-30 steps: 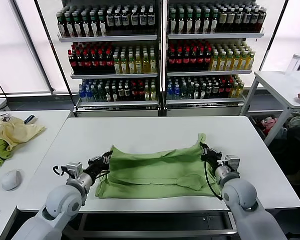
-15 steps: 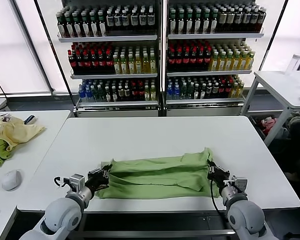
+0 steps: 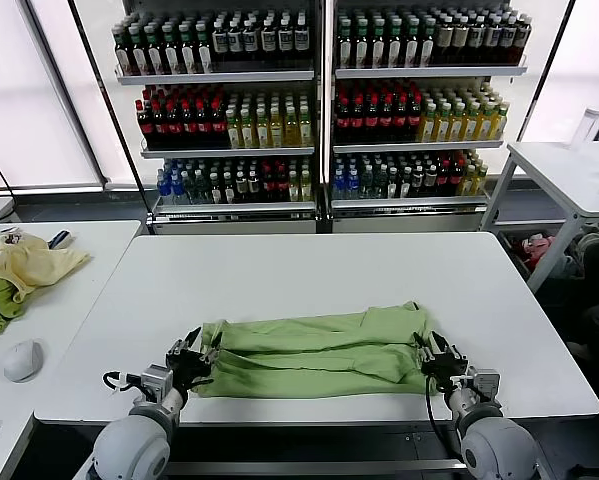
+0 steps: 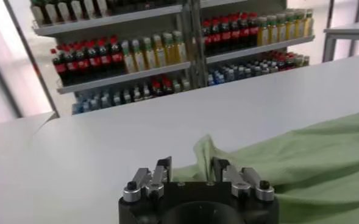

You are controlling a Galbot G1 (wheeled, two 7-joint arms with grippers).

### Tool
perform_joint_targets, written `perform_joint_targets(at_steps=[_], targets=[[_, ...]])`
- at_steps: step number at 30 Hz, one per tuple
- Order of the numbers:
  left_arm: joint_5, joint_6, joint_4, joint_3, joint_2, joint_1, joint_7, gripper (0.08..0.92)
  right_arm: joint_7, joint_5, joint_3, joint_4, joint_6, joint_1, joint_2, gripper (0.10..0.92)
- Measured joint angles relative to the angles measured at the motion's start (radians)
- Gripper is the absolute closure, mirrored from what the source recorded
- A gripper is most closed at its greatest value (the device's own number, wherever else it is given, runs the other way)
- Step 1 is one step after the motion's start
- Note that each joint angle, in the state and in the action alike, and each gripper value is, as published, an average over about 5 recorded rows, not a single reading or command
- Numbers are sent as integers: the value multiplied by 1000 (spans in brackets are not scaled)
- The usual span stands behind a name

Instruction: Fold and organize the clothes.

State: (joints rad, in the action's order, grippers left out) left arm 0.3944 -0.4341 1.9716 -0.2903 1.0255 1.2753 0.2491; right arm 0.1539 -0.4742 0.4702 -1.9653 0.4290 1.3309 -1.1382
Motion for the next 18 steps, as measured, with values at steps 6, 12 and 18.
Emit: perform_joint_targets(at_steps=[6, 12, 18], targets=[[-55, -3, -20, 6, 85, 12, 50, 262, 1, 6, 2, -25, 0, 17, 8, 275], [-78, -7, -57, 10, 160, 12, 78, 228, 3, 5, 11, -40, 0, 30, 18, 205], [-76, -12, -73, 9, 203, 26, 89, 392, 4, -1, 12, -48, 1, 30, 23, 203]])
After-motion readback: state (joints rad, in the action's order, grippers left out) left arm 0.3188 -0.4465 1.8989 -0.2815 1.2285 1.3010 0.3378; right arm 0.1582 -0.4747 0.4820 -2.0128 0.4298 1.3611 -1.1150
